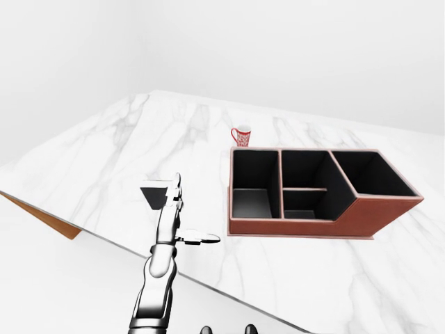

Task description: Pick up the book and place it in the left compartment of the caddy.

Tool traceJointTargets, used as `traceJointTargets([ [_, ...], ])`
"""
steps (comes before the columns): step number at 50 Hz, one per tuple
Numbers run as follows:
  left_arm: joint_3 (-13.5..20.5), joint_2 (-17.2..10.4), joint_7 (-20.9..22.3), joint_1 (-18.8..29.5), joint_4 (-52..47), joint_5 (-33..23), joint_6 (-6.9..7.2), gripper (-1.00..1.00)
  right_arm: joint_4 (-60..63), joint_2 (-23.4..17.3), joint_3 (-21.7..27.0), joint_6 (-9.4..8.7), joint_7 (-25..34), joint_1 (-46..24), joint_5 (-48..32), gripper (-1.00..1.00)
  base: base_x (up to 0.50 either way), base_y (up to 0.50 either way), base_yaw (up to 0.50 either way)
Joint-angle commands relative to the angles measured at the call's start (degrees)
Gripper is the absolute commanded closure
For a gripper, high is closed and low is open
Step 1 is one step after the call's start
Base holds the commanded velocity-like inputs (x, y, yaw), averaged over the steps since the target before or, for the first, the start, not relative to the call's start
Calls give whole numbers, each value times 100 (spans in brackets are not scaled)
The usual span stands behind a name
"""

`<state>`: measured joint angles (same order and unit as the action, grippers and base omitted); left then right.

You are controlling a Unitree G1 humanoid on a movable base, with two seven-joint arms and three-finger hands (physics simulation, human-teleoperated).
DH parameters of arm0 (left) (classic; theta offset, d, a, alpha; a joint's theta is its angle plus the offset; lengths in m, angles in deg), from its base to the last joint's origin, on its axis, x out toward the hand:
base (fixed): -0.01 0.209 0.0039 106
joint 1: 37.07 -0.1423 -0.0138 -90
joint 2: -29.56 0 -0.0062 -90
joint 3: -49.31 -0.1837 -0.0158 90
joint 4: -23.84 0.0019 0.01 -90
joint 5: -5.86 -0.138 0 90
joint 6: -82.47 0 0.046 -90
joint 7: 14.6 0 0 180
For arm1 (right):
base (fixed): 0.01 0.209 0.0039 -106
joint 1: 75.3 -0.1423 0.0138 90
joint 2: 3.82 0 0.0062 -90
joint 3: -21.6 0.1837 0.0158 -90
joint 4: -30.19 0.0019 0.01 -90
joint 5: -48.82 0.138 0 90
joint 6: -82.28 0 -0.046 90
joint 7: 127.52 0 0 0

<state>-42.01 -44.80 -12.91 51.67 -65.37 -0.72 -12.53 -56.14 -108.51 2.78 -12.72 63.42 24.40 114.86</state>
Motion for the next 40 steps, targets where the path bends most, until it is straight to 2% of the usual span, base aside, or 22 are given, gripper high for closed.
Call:
traceJointTargets([
  [1,7,-4,-13,10,39,-14,0,-100,-28,4,-19,0,23,-16,-21,-100,16,7,0],
  [40,38,-7,-37,4,-20,29,0,-100,-21,-3,-22,0,-41,-21,-35,-100,16,6,0],
])
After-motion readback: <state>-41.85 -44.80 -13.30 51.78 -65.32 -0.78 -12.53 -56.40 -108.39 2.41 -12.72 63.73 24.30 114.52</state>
